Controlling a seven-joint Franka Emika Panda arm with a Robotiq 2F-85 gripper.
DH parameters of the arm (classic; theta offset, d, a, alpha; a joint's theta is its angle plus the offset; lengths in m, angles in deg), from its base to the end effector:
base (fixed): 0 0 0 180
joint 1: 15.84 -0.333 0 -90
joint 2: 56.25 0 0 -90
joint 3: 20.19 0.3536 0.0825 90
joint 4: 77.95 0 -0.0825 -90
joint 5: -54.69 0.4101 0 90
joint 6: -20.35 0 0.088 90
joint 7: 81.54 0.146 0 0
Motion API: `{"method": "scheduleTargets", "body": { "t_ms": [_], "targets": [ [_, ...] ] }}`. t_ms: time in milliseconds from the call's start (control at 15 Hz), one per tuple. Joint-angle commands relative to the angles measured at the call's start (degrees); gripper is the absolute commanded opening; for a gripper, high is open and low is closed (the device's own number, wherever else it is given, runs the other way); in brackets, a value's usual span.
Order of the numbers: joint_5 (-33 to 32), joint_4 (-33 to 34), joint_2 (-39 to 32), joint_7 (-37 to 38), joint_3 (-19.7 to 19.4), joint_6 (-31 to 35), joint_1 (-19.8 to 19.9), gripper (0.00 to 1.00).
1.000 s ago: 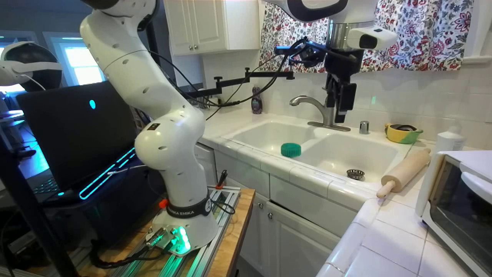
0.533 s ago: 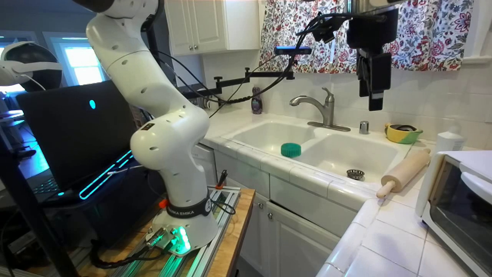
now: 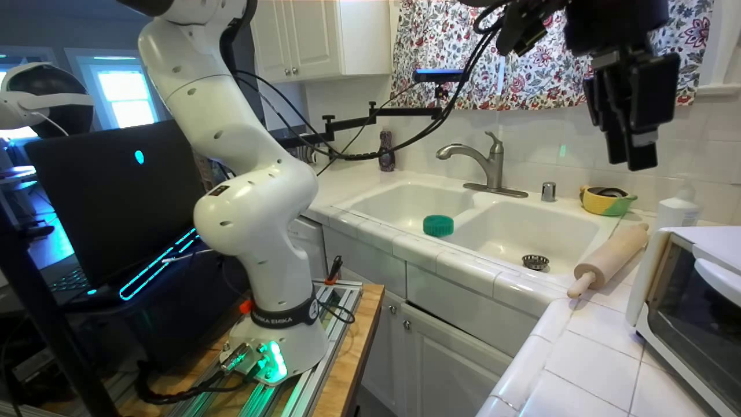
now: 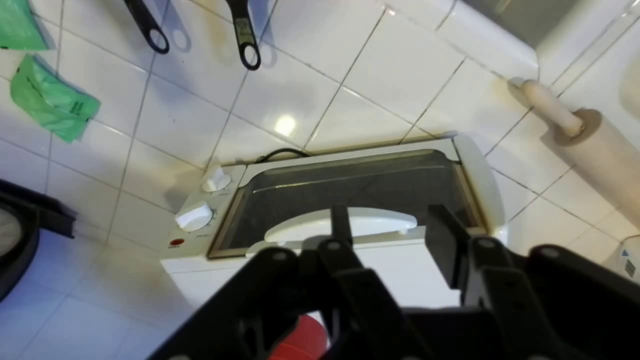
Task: Open the door on the toaster oven.
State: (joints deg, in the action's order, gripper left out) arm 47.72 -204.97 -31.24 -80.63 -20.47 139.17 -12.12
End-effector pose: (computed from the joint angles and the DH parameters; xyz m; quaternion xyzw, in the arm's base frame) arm 0.4683 -0.0434 0.5700 0.9875 -0.0210 0.1444 0.0598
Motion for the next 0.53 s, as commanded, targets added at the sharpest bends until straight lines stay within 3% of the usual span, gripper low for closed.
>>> {"method": "scheduleTargets", "body": {
  "t_ms": [0,133,467],
  "targets": [
    [-3.79,1.4,-3.84,-2.43,-0.96,5.27,0.57,0.16],
    [-4.17,2.55,-5.82,-3.64,-1.69,6.24,0.54,0.02],
    [-0.93,7.77,-11.04,-5.76,-3.31,1.99,0.14,0.0]
  ]
}}
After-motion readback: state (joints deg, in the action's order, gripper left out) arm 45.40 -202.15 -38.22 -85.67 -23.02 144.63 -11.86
